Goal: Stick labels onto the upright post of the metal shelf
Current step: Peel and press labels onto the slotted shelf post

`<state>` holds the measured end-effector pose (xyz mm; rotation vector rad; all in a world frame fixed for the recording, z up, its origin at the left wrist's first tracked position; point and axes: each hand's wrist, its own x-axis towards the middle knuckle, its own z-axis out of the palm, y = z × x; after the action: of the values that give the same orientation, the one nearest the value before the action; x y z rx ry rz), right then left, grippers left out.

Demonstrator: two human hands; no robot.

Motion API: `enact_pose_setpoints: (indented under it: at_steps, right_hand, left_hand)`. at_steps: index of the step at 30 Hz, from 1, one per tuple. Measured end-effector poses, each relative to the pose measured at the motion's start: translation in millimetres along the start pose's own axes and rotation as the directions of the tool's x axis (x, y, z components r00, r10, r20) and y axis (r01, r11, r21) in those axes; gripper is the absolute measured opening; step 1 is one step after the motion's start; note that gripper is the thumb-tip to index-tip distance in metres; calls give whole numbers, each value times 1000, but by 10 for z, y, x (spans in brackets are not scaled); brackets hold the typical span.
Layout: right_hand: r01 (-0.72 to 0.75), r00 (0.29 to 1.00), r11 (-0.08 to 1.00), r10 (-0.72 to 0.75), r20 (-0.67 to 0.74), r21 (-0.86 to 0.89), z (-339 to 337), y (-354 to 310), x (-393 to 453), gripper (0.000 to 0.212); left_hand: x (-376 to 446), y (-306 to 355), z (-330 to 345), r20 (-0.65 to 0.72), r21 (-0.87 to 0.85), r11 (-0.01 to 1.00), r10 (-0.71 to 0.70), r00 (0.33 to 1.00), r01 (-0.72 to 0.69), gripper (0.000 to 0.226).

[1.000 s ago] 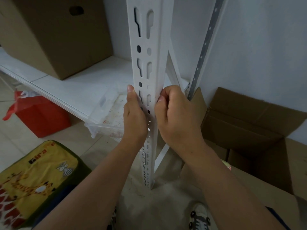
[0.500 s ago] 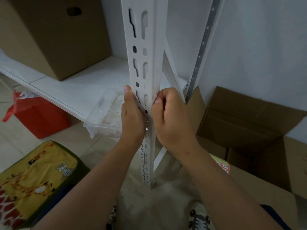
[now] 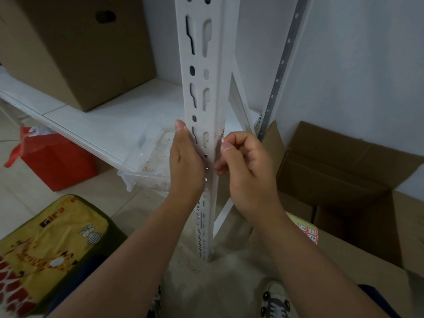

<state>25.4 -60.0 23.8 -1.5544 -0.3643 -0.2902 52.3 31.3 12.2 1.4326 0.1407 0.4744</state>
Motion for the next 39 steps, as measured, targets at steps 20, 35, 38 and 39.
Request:
enact_pose_setpoints:
  at_steps: [20, 35, 38, 39]
  right_hand:
    - [-275, 957, 848, 198, 212, 453, -403, -52, -109, 22]
    - [-323, 943, 775, 216, 253, 544, -400, -33, -87, 34]
    - [-347, 934, 746, 223, 277, 568, -370, -31, -86, 38]
    - [-352, 932, 741, 223, 284, 572, -360, -33, -86, 39]
  left_hand:
    - [-379, -11, 45, 259, 275, 584, 720, 644, -764, 19]
    - [-315, -27, -57, 240, 325, 499, 778, 581, -803, 7]
    - [-312, -7, -82, 232, 326, 497, 783, 578, -804, 3]
    - [-306, -4, -93, 231, 325, 497, 783, 578, -804, 2]
